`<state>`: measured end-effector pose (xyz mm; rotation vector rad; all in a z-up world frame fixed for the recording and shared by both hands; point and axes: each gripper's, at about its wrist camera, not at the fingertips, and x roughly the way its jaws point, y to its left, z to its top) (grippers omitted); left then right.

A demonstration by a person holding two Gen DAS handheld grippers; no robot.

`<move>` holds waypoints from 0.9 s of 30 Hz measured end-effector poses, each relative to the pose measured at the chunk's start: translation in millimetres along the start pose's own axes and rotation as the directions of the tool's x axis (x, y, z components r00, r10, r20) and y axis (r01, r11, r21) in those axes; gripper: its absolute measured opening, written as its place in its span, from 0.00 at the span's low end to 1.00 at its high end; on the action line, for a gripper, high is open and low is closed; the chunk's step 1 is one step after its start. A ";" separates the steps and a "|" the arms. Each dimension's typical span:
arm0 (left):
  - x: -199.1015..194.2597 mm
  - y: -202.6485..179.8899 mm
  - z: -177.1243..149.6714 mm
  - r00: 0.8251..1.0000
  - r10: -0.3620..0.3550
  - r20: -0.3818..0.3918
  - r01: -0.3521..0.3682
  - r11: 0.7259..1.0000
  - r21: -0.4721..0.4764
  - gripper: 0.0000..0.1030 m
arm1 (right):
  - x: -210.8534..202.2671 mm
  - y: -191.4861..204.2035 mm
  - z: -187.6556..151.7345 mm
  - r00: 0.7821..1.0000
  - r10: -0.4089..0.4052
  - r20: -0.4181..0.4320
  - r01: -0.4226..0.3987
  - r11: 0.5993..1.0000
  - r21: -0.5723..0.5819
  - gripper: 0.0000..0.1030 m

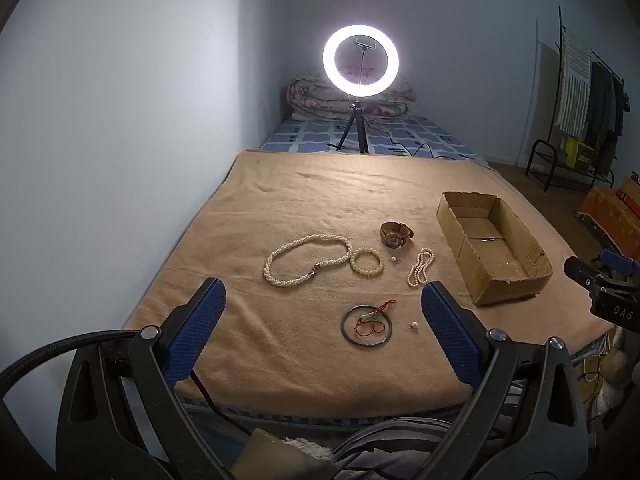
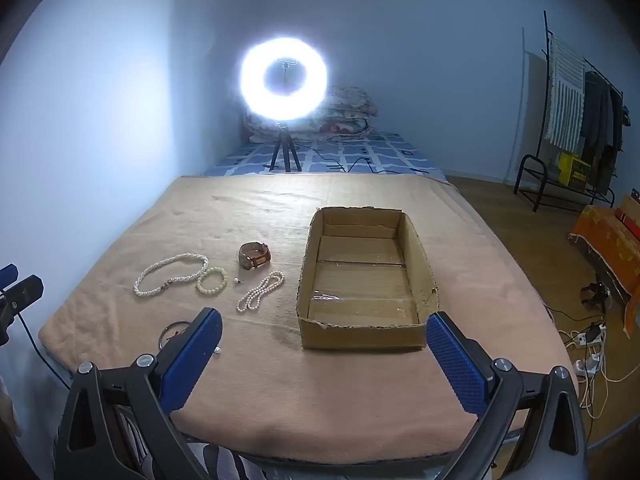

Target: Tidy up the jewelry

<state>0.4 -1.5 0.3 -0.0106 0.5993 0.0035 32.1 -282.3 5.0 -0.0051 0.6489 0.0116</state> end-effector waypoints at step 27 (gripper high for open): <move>-6.2 6.1 10.1 1.000 0.007 0.026 -0.006 1.000 -0.014 0.97 | -5.9 -3.5 4.4 1.000 0.001 0.009 -0.001 1.000 0.005 1.00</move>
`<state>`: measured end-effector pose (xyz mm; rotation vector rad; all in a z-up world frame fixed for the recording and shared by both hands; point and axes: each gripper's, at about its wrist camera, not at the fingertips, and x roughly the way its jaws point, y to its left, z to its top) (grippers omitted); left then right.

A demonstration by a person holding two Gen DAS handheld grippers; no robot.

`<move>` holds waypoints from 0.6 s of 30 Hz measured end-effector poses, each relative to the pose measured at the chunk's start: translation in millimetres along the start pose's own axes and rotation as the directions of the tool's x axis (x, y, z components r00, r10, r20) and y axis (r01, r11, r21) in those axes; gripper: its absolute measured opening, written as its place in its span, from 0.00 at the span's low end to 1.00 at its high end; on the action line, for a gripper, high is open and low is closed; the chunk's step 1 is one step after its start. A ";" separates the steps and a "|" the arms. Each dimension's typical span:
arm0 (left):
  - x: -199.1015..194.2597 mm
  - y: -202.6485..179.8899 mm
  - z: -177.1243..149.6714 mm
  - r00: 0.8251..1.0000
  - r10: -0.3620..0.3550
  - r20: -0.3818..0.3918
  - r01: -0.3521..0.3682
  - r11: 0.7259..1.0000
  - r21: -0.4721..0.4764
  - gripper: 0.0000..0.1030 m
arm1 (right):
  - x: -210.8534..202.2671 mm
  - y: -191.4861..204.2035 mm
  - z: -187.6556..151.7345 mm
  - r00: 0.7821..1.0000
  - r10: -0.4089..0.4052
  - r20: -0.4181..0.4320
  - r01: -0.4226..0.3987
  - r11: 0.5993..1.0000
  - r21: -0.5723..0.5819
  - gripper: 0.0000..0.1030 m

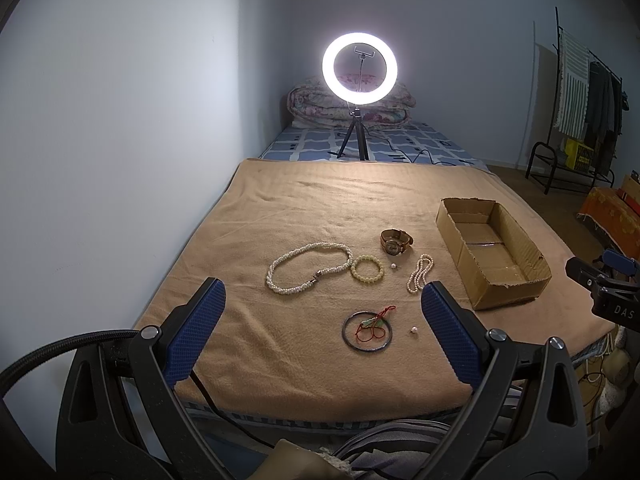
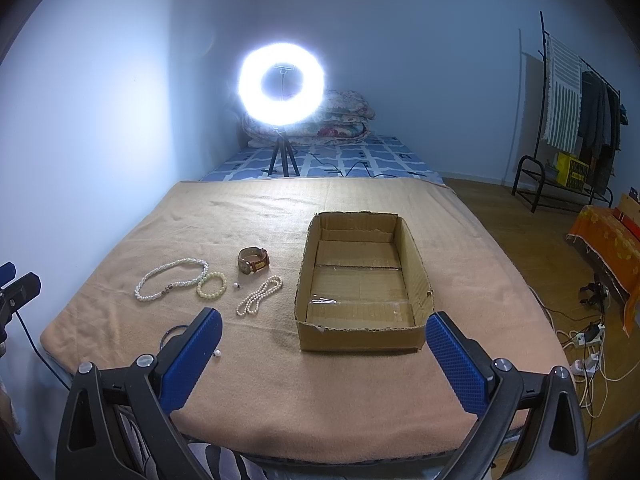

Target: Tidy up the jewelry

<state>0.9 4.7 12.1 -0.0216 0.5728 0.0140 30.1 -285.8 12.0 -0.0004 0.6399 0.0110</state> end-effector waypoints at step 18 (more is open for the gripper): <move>-5.5 -5.0 3.5 1.000 0.002 0.010 -0.002 1.000 -0.001 0.97 | -1.5 -2.2 0.2 1.000 0.004 -0.001 -0.004 1.000 0.007 1.00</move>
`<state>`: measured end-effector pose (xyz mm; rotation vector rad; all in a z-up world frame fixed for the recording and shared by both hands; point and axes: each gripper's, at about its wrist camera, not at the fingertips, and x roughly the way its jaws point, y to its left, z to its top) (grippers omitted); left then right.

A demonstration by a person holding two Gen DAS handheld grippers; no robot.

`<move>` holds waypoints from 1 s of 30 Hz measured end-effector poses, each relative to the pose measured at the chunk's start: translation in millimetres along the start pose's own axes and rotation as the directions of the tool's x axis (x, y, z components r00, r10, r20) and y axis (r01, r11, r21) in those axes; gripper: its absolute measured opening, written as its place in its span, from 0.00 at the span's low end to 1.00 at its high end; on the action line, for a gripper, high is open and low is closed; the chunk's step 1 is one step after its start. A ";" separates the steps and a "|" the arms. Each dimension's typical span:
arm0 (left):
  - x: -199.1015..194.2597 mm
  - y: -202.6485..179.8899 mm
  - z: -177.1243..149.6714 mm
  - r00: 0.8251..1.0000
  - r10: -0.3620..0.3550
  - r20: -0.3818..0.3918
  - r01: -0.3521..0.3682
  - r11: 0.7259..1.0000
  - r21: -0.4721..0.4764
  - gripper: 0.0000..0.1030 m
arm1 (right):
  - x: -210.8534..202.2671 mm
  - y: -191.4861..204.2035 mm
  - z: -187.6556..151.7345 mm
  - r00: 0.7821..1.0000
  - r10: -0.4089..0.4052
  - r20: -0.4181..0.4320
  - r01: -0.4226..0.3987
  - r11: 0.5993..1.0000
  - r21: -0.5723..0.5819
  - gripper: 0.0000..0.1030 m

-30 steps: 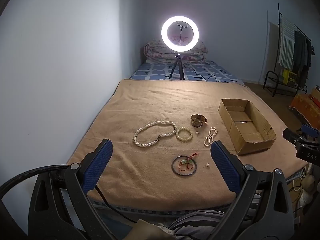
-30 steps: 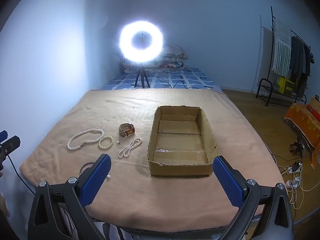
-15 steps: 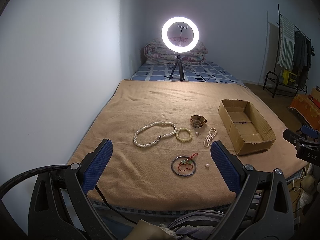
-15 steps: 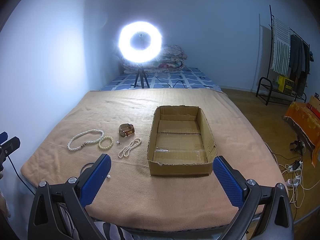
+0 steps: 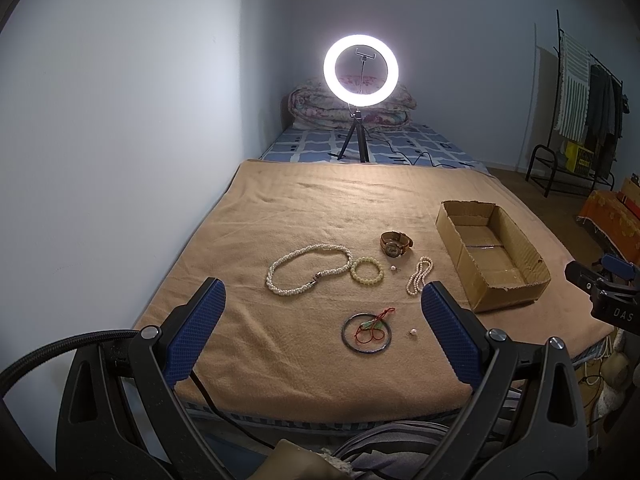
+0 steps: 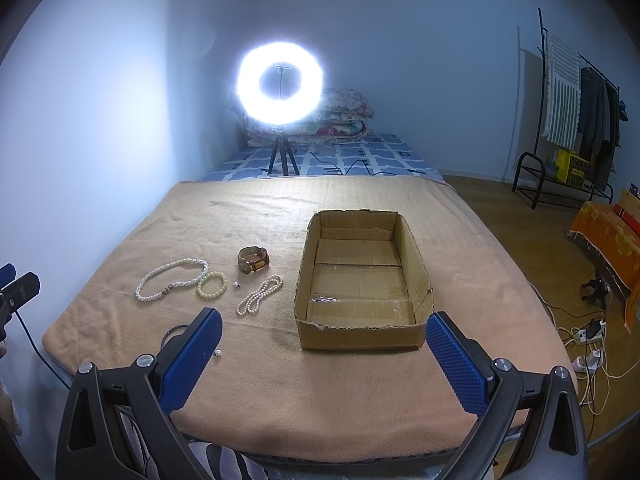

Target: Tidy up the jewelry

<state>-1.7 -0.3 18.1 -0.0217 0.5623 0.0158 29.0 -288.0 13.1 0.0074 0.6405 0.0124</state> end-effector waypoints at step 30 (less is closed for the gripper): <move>0.2 -1.8 -3.3 1.000 0.001 0.011 -0.001 1.000 0.003 0.97 | -0.9 2.0 -2.5 1.000 0.001 -0.003 -0.001 1.000 0.006 1.00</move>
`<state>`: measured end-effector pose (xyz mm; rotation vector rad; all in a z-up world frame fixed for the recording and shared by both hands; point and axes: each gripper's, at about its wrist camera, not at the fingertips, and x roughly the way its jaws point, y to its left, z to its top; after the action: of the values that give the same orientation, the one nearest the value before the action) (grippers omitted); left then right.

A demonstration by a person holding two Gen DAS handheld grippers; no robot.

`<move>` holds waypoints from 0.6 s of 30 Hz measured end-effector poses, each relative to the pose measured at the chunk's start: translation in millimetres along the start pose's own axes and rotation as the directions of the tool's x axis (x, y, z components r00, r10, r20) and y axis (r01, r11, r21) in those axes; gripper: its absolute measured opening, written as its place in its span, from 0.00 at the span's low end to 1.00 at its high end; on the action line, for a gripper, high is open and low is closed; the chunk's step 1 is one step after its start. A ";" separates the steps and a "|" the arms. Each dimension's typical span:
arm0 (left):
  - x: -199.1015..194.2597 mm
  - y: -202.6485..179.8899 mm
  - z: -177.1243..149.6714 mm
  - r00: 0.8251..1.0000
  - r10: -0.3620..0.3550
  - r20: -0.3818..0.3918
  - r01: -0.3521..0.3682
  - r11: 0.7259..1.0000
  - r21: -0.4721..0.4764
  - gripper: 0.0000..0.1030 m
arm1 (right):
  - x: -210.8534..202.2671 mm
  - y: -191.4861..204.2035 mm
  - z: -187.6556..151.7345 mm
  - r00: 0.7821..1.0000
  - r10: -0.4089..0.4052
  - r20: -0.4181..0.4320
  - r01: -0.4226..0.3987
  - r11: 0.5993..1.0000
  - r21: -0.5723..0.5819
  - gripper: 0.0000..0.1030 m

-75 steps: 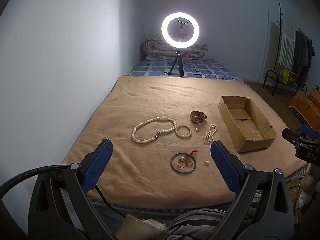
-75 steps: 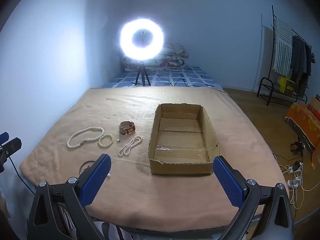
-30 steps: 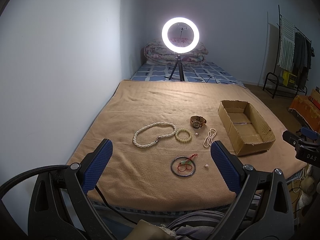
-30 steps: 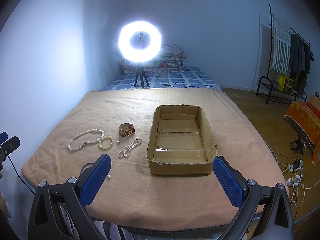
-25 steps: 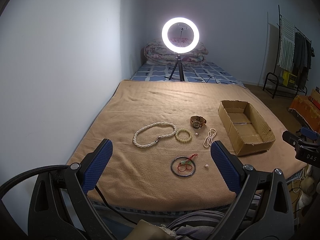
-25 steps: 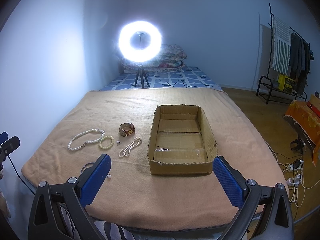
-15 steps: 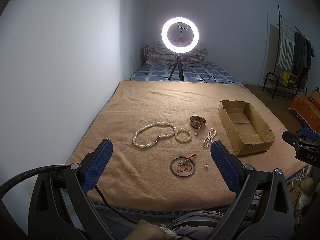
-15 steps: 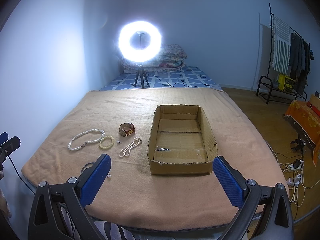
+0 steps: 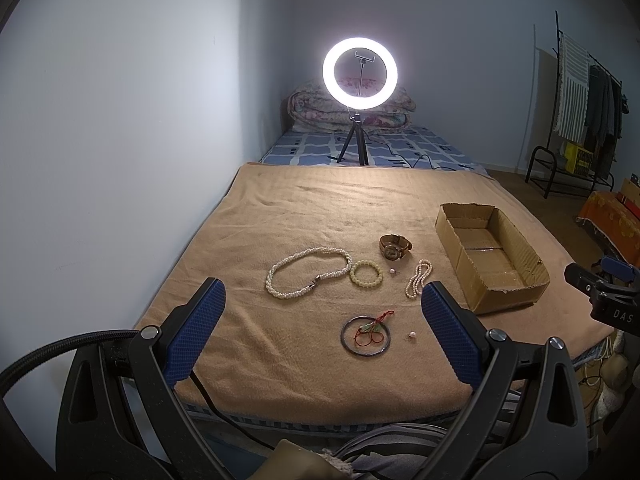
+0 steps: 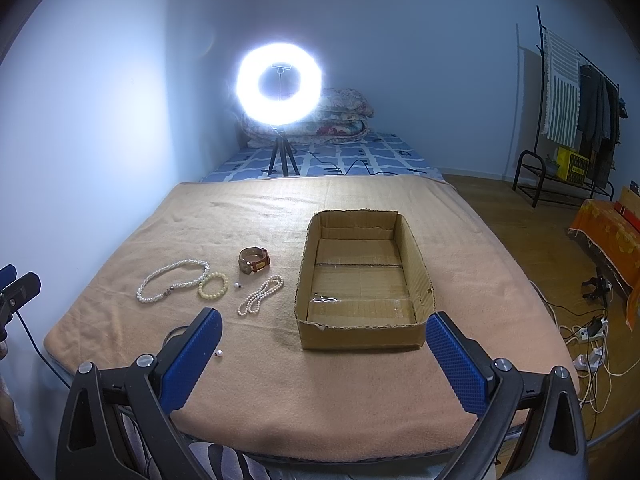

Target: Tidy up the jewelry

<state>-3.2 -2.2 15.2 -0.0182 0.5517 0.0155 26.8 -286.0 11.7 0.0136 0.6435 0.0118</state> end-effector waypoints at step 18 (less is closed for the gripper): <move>1.6 1.5 -0.3 1.000 0.002 -0.001 -0.002 1.000 0.002 0.97 | 1.0 -1.6 0.9 1.000 -0.001 -0.001 0.001 1.000 0.003 1.00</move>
<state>-2.0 -0.7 14.0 -0.0161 0.5526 0.0169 28.1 -287.7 11.7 0.0164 0.6448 0.0095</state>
